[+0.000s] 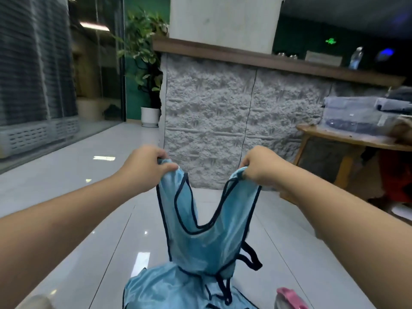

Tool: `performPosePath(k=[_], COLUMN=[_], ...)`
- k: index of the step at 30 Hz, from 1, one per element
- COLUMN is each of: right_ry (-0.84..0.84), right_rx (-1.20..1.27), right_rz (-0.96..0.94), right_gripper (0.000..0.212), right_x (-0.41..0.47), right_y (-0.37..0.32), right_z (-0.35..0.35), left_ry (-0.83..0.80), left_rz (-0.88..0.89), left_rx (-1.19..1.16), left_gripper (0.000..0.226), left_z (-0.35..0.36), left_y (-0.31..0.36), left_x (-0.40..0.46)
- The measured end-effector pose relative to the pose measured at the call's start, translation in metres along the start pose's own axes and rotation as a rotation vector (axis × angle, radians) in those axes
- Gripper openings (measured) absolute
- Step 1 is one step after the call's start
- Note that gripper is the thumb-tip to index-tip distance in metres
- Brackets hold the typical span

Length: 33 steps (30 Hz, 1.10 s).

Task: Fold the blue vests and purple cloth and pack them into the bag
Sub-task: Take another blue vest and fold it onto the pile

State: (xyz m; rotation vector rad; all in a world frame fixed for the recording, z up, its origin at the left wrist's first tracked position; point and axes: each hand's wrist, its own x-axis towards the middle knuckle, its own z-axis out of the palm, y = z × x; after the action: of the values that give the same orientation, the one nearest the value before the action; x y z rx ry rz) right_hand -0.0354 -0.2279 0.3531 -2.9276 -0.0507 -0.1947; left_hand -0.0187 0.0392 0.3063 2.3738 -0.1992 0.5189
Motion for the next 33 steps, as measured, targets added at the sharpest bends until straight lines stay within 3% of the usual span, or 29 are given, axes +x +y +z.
performPosePath(k=[3,6,10,13,19,22,28,33], right_ry=[0.120,0.220,0.051,0.120,0.067,0.088,-0.045,-0.085], right_rx=[0.096,0.192,0.199,0.308,0.540,0.664,0.914,0.875], right_rz=[0.049,0.039,0.102,0.195,0.296,0.275,0.247,0.305], right_gripper=[0.027,0.031,0.041,0.046,0.038,0.039,0.030,0.022], right_x=[0.004,0.006,0.007,0.015,0.017,0.012,-0.005,-0.010], right_y=[0.000,0.000,0.004,0.010,0.007,0.000,-0.029,-0.050], right_z=[-0.039,-0.065,-0.056,-0.037,-0.028,-0.029,-0.031,-0.020], left_ry=[0.170,0.283,0.188,0.117,0.128,0.189,0.186,0.112], left_rz=[0.006,0.024,-0.020,-0.100,-0.140,-0.141,-0.144,-0.077], left_rx=[-0.069,-0.188,-0.213,-0.203,-0.186,-0.116,-0.217,-0.335], left_gripper=[0.037,0.038,0.032,0.032,0.031,0.032,0.037,0.036], left_z=[-0.033,-0.055,-0.058,-0.052,-0.053,-0.046,-0.012,0.008], left_y=[0.012,0.013,0.005,-0.010,-0.011,0.002,0.029,0.060], left_x=[0.012,0.023,0.026,0.027,0.028,0.027,0.019,0.003])
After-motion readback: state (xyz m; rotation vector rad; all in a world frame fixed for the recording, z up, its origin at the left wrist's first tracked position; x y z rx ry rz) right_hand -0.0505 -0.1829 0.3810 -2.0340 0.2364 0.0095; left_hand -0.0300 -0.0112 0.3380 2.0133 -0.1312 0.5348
